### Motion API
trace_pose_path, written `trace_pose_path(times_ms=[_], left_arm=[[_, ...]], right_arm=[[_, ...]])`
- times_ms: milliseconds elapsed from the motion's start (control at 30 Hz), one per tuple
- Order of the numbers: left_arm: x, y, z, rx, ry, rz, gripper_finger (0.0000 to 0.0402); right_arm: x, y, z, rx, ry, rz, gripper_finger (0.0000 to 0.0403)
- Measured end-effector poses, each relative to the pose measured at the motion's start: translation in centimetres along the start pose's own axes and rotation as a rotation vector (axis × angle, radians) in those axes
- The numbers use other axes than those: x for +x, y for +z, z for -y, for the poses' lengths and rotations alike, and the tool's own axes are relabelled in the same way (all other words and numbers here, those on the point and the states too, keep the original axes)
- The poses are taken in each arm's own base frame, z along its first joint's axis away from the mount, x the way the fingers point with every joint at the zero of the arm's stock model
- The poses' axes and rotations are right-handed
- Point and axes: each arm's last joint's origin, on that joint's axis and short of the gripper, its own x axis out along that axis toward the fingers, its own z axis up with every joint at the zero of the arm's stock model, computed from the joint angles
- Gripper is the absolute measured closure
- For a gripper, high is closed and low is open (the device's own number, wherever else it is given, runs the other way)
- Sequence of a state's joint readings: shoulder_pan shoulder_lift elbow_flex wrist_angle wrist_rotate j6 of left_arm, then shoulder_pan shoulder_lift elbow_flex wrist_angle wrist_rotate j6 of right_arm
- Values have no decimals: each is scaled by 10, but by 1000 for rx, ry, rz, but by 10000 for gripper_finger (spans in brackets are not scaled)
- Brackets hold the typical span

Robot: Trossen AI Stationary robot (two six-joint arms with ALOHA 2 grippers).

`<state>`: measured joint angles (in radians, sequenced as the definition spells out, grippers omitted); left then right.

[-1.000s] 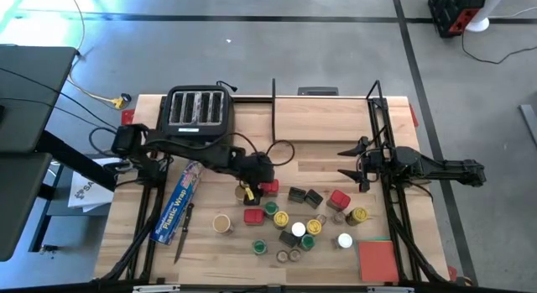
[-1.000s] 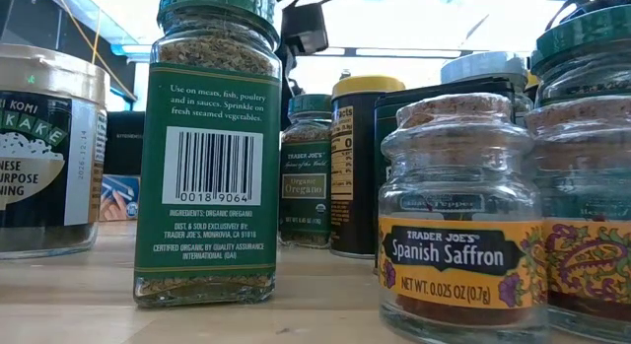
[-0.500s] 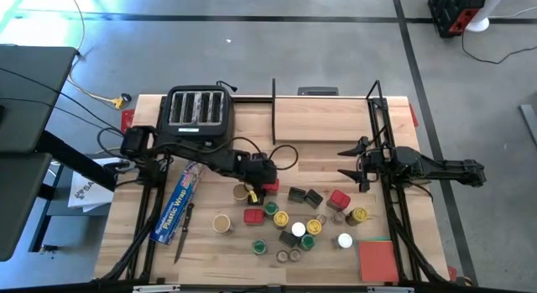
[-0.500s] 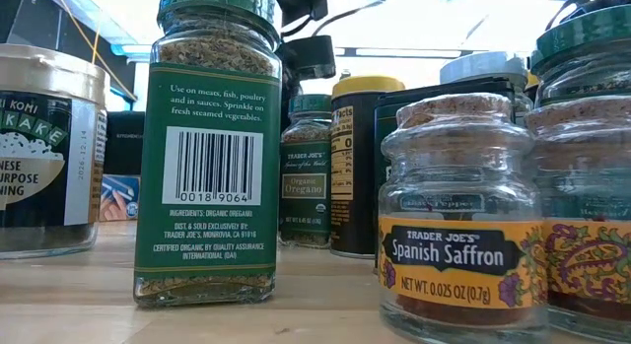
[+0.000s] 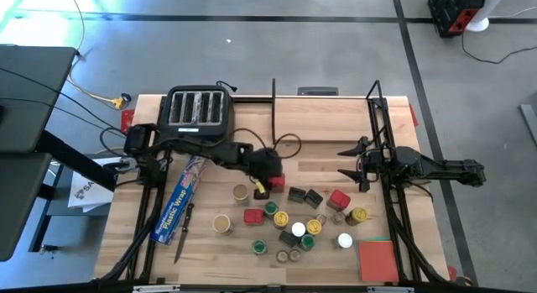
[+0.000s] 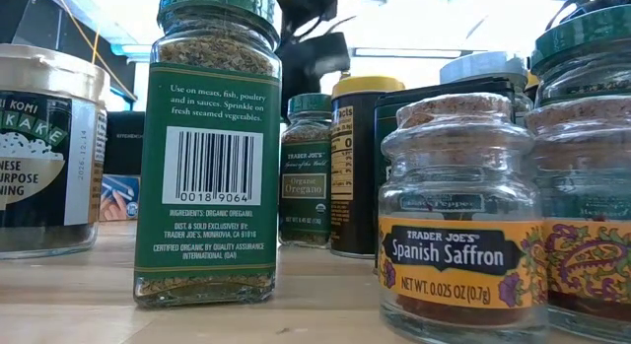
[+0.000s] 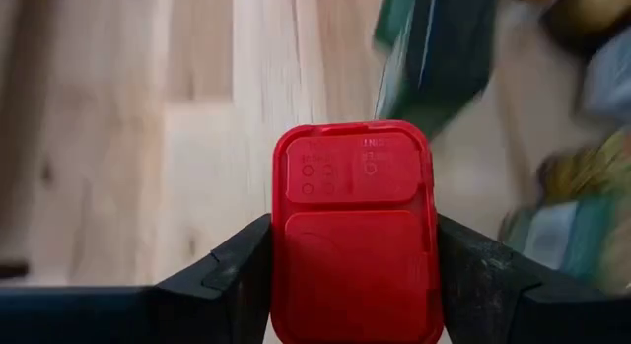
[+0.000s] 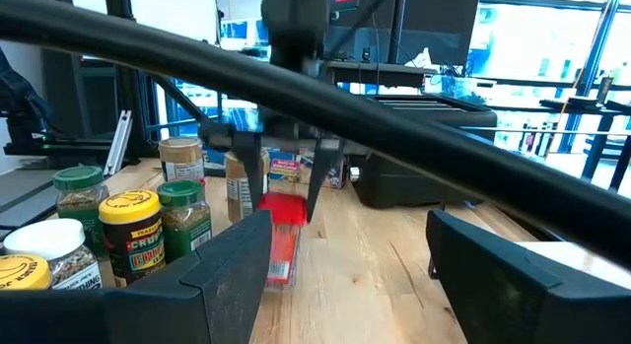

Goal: Shelf spices
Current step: Put the top left red seasoning can on the shelf

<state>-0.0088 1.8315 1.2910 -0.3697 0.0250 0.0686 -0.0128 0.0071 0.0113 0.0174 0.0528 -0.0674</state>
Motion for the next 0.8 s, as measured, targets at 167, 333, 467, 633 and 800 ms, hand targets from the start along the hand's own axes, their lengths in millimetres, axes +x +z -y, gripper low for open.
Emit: trace_pose_path(times_ms=[167,333,467,633,800], left_arm=[[-33,43,-11,58,34,67,190],[-72,82,-38,98,128,202,190],[-95,106,-72,128,258,276,190],[-96,127,-122,148,324,266,190],[-78,132,-171,162,357,175,190]], right_arm=[[0,0,0,0,1,0,138],[0,0,0,0,1,0,138],[0,0,0,0,1,0,138],[0,0,0,0,0,0,138],[0,0,0,0,0,0,138]])
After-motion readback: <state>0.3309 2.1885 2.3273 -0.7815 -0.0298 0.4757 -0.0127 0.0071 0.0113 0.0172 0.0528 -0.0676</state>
